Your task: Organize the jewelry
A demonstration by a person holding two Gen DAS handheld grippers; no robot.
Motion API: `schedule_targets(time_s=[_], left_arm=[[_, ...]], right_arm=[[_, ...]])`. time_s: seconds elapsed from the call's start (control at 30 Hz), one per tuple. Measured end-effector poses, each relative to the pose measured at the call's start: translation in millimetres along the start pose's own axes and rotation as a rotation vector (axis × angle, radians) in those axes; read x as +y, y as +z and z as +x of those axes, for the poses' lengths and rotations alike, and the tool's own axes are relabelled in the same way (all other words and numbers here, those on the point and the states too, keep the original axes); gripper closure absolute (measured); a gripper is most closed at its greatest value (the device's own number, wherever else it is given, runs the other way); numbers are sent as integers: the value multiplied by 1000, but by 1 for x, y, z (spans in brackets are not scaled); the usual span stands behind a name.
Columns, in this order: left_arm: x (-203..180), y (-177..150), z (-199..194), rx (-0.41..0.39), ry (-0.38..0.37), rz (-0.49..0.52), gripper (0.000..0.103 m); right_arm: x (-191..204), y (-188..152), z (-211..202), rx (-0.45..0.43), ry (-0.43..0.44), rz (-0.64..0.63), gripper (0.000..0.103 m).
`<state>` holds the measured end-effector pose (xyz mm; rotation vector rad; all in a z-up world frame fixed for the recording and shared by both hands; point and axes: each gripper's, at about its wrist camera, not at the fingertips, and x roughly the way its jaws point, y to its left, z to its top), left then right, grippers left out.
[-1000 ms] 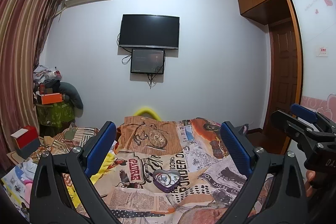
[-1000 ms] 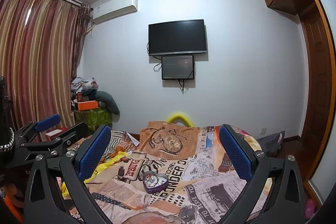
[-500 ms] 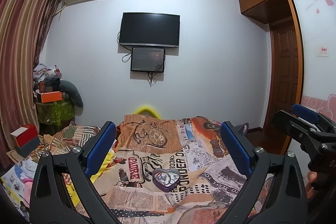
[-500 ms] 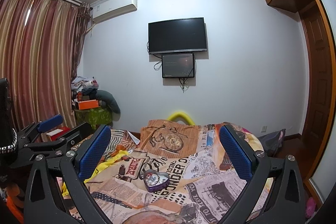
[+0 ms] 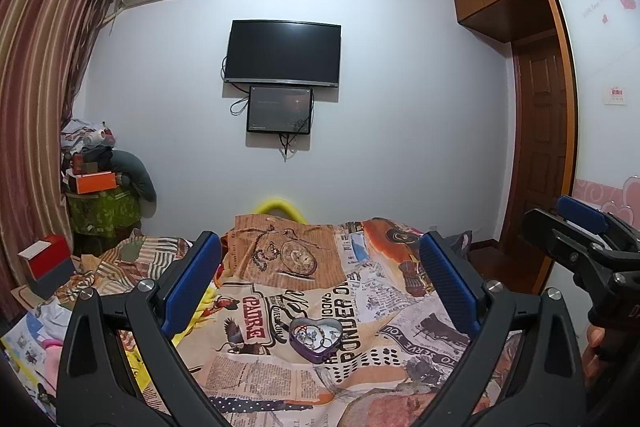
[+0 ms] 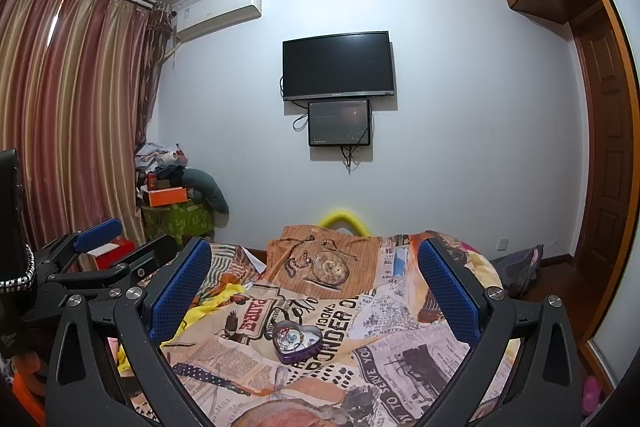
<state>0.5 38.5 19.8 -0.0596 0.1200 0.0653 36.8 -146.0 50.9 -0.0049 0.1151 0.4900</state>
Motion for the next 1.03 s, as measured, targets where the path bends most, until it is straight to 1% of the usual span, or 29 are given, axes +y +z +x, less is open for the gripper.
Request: schedule_targets(time_s=[0.27, 0.37, 0.5, 0.63, 0.73, 1.03], left_arm=[[1, -1, 2, -2, -23, -5, 3], [0, -2, 3, 9, -44, 5, 3], [-2, -2, 5, 9, -48, 5, 3], [-4, -3, 5, 4, -35, 15, 3], [-2, -4, 7, 12, -46, 9, 3], [2, -8, 13, 19, -47, 10, 3]], right_arm=[[-1, -2, 1, 6, -5, -2, 1], [-2, -3, 1, 8, -5, 1, 1], [-3, -3, 1, 10, -7, 2, 1], [-3, -3, 2, 15, -8, 4, 1], [-3, -4, 3, 21, -12, 5, 1], [-4, -6, 9, 38, -13, 9, 1]])
